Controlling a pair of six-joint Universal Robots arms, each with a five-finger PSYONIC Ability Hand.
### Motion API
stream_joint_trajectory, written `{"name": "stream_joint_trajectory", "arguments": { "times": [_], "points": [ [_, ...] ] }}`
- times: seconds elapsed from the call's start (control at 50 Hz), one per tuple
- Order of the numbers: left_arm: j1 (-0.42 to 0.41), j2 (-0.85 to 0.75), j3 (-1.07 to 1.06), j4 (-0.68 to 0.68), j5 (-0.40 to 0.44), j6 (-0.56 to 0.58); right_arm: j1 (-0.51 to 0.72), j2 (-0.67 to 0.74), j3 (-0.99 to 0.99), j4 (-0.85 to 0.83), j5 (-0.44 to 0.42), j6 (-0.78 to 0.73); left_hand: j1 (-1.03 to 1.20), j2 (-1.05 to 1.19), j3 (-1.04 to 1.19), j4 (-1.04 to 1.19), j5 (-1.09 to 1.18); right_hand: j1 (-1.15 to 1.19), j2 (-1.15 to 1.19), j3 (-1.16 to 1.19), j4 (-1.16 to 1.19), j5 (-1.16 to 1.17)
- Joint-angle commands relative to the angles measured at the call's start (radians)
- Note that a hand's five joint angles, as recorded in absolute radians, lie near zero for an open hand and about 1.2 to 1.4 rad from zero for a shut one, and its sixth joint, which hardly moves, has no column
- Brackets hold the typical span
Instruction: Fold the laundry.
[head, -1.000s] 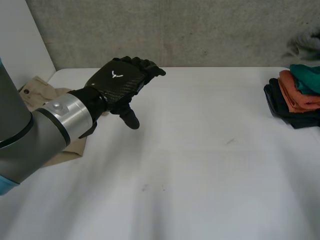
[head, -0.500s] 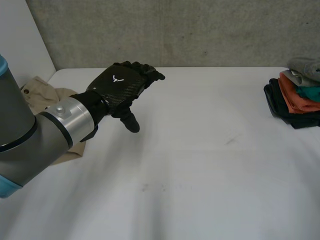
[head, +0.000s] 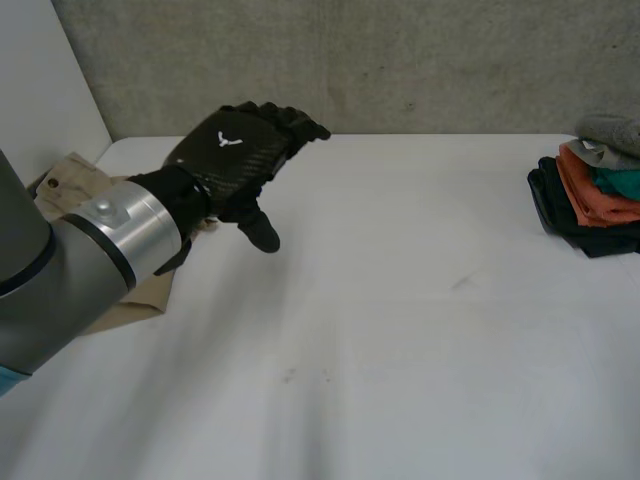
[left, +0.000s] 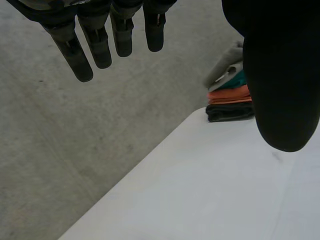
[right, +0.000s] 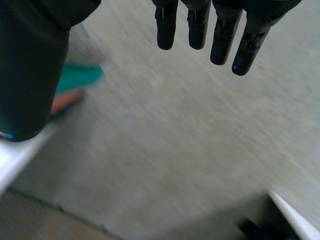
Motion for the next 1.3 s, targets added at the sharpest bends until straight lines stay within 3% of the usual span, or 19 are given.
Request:
{"name": "stream_joint_trajectory", "arguments": {
  "times": [0.02,0.12,0.18,0.32,0.44,0.56,0.62,0.64,0.66,0.68,0.7,0.82,0.96,1.06,1.2,1.22,1.24,1.28,1.3],
  "points": [
    [0.062,0.023,0.024,0.017,-0.157,-0.002,0.102,-0.061,-0.093,-0.024,0.305,-0.097,0.022,0.013,0.008,0.016,-0.003,-0.029,-0.044,-0.036,-0.06,-0.066],
    [0.151,0.014,0.033,0.103,-0.347,0.015,0.301,-0.194,0.074,-0.283,0.268,0.085,0.004,-0.004,-0.01,-0.002,-0.021,-0.029,-0.044,-0.036,-0.06,-0.066],
    [0.226,-0.022,0.021,0.175,-0.379,0.036,0.401,-0.27,0.22,-0.429,0.204,0.195,-0.01,-0.019,-0.025,-0.016,-0.035,-0.029,-0.044,-0.036,-0.06,-0.066],
    [0.406,-0.246,0.022,0.284,-0.319,0.241,0.618,-0.368,0.559,-0.664,0.096,0.281,-0.023,-0.032,-0.037,-0.029,-0.048,-0.029,-0.044,-0.036,-0.06,-0.066],
    [0.529,-0.524,0.14,0.321,-0.169,0.475,0.782,-0.342,0.717,-0.673,0.096,0.253,-0.019,-0.028,-0.033,-0.025,-0.044,-0.029,-0.044,-0.036,-0.06,-0.066],
    [0.569,-0.734,0.315,0.317,-0.13,0.592,0.805,-0.298,0.774,-0.626,0.098,0.212,0.019,0.01,0.005,0.013,-0.006,-0.029,-0.044,-0.036,-0.06,-0.066],
    [0.572,-0.805,0.39,0.317,-0.144,0.619,0.791,-0.293,0.79,-0.587,0.099,0.178,0.2,0.192,0.186,0.194,0.175,-0.029,-0.044,-0.036,-0.06,-0.066],
    [0.579,-0.823,0.422,0.315,-0.151,0.621,0.781,-0.295,0.794,-0.566,0.101,0.161,0.454,0.445,0.44,0.448,0.429,-0.029,-0.044,-0.036,-0.06,-0.066],
    [0.581,-0.825,0.426,0.315,-0.152,0.621,0.776,-0.293,0.796,-0.557,0.101,0.152,0.52,0.512,0.506,0.514,0.495,-0.029,-0.044,-0.036,-0.06,-0.066],
    [0.584,-0.827,0.432,0.315,-0.153,0.621,0.771,-0.293,0.796,-0.546,0.102,0.143,0.727,0.719,0.713,0.721,0.702,-0.029,-0.044,-0.036,-0.06,-0.066],
    [0.581,-0.823,0.433,0.317,-0.158,0.616,0.764,-0.293,0.796,-0.531,0.102,0.126,1.18,1.171,1.166,1.174,1.155,-0.029,-0.044,-0.036,-0.06,-0.066],
    [0.486,-0.73,0.372,0.33,-0.178,0.59,0.75,-0.295,0.788,-0.512,0.107,0.098,1.199,1.19,1.185,1.193,1.174,-0.029,-0.044,-0.036,-0.06,-0.066],
    [0.262,-0.442,0.148,0.473,-0.164,0.351,0.742,-0.31,0.785,-0.512,0.121,0.104,1.199,1.19,1.185,1.193,1.174,-0.029,-0.044,-0.036,-0.06,-0.066],
    [0.043,-0.305,0.038,0.54,-0.069,0.235,0.741,-0.311,0.779,-0.512,0.184,0.106,1.199,1.19,1.185,1.193,1.174,-0.029,-0.044,-0.036,-0.06,-0.066],
    [-0.241,-0.409,0.016,0.539,0.086,0.211,0.738,-0.31,0.774,-0.512,0.23,0.107,1.199,1.19,1.185,1.193,1.174,-0.029,-0.044,-0.036,-0.06,-0.066],
    [-0.264,-0.421,0.016,0.539,0.091,0.216,0.736,-0.31,0.773,-0.512,0.23,0.107,0.92,0.911,0.906,0.914,0.895,-0.029,-0.044,-0.036,-0.06,-0.066],
    [-0.289,-0.434,0.019,0.539,0.091,0.219,0.736,-0.308,0.773,-0.512,0.23,0.106,0.499,0.49,0.485,0.493,0.474,-0.029,-0.044,-0.036,-0.06,-0.066],
    [-0.322,-0.452,0.028,0.544,0.088,0.222,0.732,-0.308,0.77,-0.509,0.23,0.106,-0.023,-0.032,-0.037,-0.029,-0.048,-0.029,-0.044,-0.036,-0.06,-0.066],
    [-0.324,-0.449,0.03,0.547,0.088,0.224,0.73,-0.308,0.77,-0.508,0.23,0.106,0.016,0.007,0.001,0.01,-0.009,-0.029,-0.044,-0.036,-0.06,-0.066]
  ]
}}
